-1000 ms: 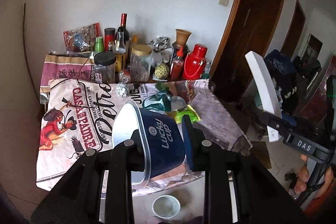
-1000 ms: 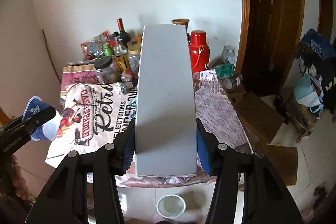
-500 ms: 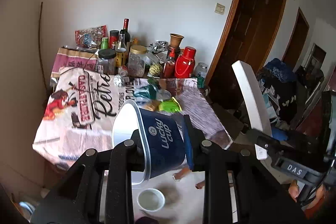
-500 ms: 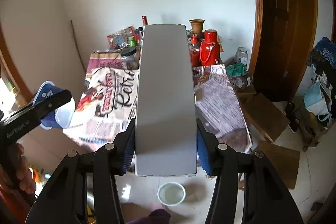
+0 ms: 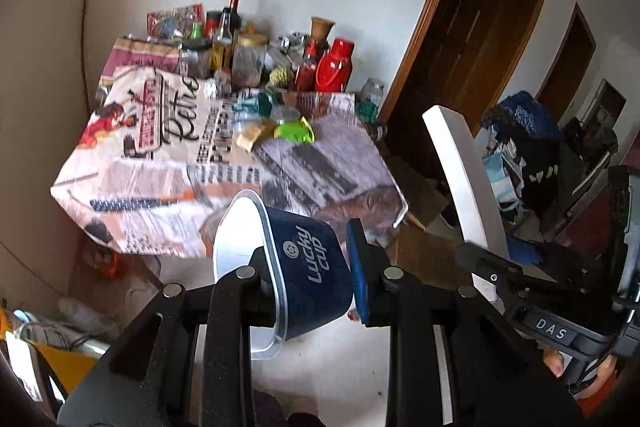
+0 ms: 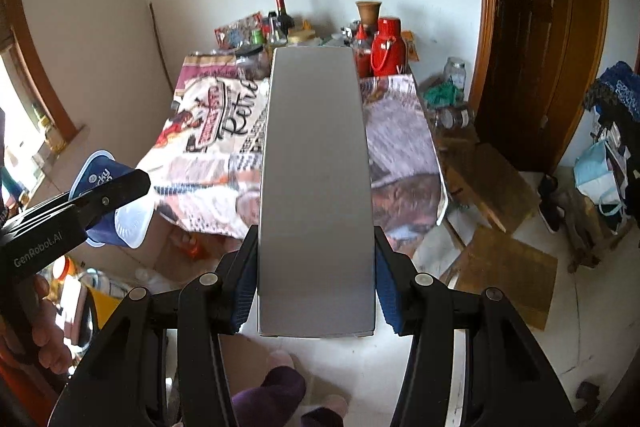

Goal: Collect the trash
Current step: 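Carry the blue cup and white box with both tools over the white bucket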

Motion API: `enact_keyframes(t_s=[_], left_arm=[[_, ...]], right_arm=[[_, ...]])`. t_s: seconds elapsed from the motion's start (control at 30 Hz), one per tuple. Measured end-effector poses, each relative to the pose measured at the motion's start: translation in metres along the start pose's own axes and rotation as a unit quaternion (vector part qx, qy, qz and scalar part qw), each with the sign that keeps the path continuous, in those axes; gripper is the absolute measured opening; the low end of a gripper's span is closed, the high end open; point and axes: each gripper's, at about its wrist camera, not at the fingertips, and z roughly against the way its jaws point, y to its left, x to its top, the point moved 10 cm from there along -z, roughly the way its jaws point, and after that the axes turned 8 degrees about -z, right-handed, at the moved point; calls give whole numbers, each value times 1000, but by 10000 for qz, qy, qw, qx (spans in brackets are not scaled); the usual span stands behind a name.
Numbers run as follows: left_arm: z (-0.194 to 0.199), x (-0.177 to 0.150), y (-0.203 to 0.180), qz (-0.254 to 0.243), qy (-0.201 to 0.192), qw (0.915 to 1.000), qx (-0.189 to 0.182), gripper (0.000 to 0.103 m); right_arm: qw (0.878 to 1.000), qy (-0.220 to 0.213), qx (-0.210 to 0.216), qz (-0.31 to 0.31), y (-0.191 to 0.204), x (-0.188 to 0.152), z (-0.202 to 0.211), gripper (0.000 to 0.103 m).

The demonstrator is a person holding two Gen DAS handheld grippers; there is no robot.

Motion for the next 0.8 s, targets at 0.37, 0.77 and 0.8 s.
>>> enact_keyframes(t_s=[0.37,0.77,0.8], left_arm=[[-77,-69,38,65,998,9950,12,26],[-224,-175,115,249,1883,9818,64,26],[-238,-188,123,283,1973,9799,64,26]], right_arm=[[9953,941,-74,-203,-6,-61,-85,48],[9789,1994,-303,-319,-22,-165,-233,48],[9764,2110,-301,-338,-24,-178,-248,48]])
